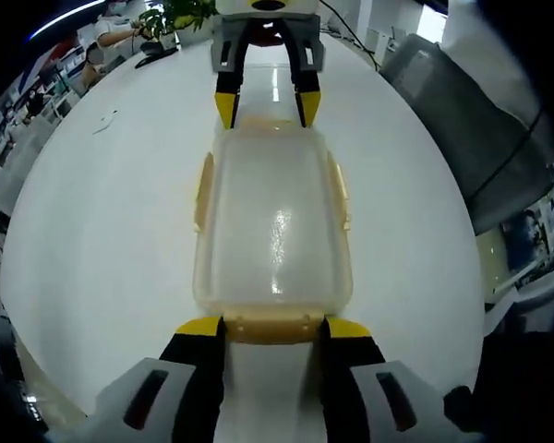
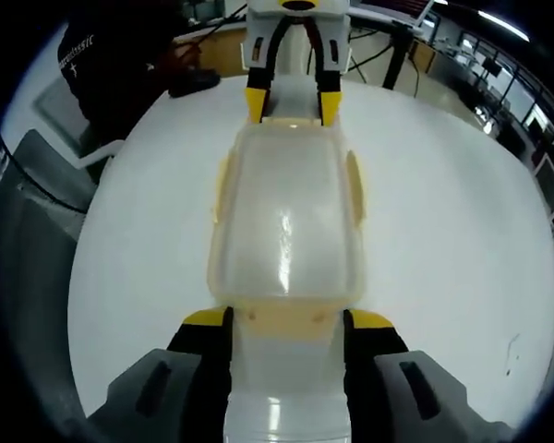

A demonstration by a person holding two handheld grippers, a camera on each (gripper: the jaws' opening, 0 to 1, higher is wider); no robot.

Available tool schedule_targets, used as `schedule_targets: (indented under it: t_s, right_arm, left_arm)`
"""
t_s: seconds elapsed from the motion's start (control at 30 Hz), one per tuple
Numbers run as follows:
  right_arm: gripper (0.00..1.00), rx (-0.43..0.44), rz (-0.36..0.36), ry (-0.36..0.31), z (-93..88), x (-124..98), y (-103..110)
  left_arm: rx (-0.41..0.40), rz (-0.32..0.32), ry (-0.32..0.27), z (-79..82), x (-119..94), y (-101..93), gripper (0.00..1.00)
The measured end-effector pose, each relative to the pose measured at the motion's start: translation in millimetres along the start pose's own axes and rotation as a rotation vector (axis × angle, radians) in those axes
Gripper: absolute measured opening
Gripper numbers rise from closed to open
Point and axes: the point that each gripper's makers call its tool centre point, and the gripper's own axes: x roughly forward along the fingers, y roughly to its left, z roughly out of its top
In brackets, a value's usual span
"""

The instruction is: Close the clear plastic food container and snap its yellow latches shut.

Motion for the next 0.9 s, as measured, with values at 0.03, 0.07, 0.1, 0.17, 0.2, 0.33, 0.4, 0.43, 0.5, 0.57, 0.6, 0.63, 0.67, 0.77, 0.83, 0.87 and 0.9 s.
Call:
schedule_targets:
  t_s: [0.03, 0.07, 0.1, 0.17, 0.2, 0.33, 0.4, 0.43, 0.5, 0.57, 0.6, 0.63, 0.67, 0.77, 0.83, 0.87, 0.9]
  right_arm:
    - [0.43, 0.001, -0.001, 0.0, 0.1, -0.1, -0.1]
    - [0.43, 0.005, -0.001, -0.001, -0.1, -0.1, -0.1]
    - [0.42, 0.003, -0.002, -0.001, 0.1, -0.1, -0.2]
    - [0.41, 0.005, -0.003, 0.001, -0.2, -0.4, -0.1]
    - [0.38, 0.005, -0.003, 0.001, -0.3, -0.5, 0.0]
    - [0.38, 0.001, -0.001, -0.004, -0.5, -0.3, -0.5]
    - [0.38, 0.0, -0.001, -0.003, -0.4, -0.5, -0.3]
    - [0.38, 0.001, -0.001, -0.003, -0.5, -0.5, -0.4]
    - [0.37, -0.001, 0.0, -0.003, -0.5, -0.4, -0.6]
    - [0.37, -0.005, 0.002, -0.001, -0.3, 0.2, -1.4]
    - [0.36, -0.004, 0.002, 0.001, -0.2, 0.5, -1.8]
    - [0.36, -0.007, 0.002, 0.003, -0.8, 0.2, -1.7]
    - [0.36, -0.007, 0.002, 0.003, -1.1, 0.0, -1.7]
    - [0.35, -0.008, 0.002, 0.006, -0.8, 0.1, -1.3]
    - [0.35, -0.006, 0.003, 0.011, -0.8, 0.1, -1.3]
    - [0.35, -0.005, 0.003, 0.013, -0.3, -0.2, -1.4]
    - [0.35, -0.005, 0.003, 0.015, 0.1, -0.6, -1.6]
  left_arm:
    - [-0.001, 0.0, 0.0, 0.0, 0.0, -0.1, 0.35]
    - [-0.002, 0.0, 0.001, -0.1, -0.1, -0.1, 0.35]
    - [-0.002, 0.001, 0.001, 0.0, -0.2, -0.2, 0.35]
    - [-0.003, 0.002, 0.004, -0.2, -0.3, -0.3, 0.35]
    - [-0.006, 0.003, 0.004, -0.3, -0.4, -0.3, 0.34]
    - [-0.013, 0.006, 0.006, -0.6, -0.7, -0.1, 0.34]
    - [-0.014, 0.006, 0.01, -0.7, -0.7, -0.3, 0.34]
    - [-0.014, 0.006, 0.012, -0.8, -0.8, -0.4, 0.34]
    - [-0.019, 0.006, 0.01, -0.8, -0.8, -0.3, 0.34]
    - [-0.023, 0.007, 0.005, -0.9, -0.7, -0.2, 0.33]
    - [-0.026, 0.007, 0.002, -0.9, -0.7, -0.1, 0.33]
    - [-0.029, 0.008, -0.002, -1.0, -0.7, 0.0, 0.33]
    - [-0.029, 0.007, -0.004, -1.1, -0.7, 0.0, 0.33]
    - [-0.03, 0.007, -0.002, -1.2, -0.7, 0.4, 0.33]
    - [-0.036, 0.011, 0.0, -1.1, -0.9, 1.2, 0.32]
    - [-0.034, 0.014, 0.0, -1.2, -1.5, 1.6, 0.32]
    - [-0.034, 0.016, 0.002, -0.9, -2.8, 2.0, 0.32]
